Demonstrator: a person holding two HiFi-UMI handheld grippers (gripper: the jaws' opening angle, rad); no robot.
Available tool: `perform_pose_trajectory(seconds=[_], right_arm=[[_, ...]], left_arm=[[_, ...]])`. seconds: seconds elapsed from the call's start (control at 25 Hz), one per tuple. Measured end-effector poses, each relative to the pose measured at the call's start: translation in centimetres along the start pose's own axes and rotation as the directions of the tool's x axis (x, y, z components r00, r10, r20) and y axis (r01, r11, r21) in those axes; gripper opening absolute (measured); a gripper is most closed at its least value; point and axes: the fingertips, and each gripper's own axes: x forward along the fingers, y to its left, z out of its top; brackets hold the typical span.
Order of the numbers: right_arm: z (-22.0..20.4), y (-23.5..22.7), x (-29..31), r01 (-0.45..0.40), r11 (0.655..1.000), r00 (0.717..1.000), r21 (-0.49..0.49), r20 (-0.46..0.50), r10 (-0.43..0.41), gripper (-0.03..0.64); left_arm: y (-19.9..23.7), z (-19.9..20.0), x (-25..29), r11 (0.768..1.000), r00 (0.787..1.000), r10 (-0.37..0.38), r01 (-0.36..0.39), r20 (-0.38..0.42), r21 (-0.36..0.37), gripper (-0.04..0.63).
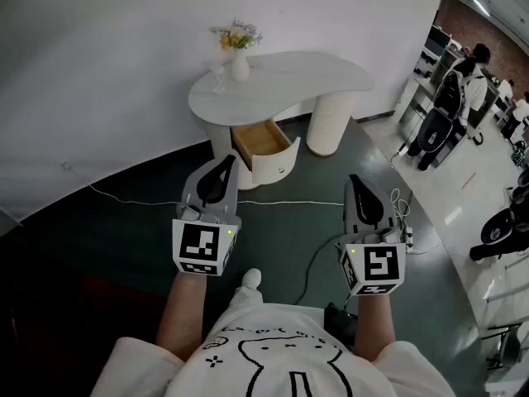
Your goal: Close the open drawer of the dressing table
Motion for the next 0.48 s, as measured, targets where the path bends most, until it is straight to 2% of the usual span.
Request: perform_pose_trajectory(seconds=[0.2,0.48], right_arm=[[-0.4,0.1,-0.4,-0.004,1.000,1.000,0.009,-0.005,0.004,-0.005],[-1.5,-0.2,-0.4,-0.013,0.999,0.999,0.031,-0.032,0.014,-0.005]], left_arm=[[-0.1,0.0,-0.2,1.000,1.000,0.004,-0.004,-0.008,0.012,0.018],[-0.5,-0.6,0.5,1.000,1.000,0.008,-0.008,-0.020,-0.007,0.018]])
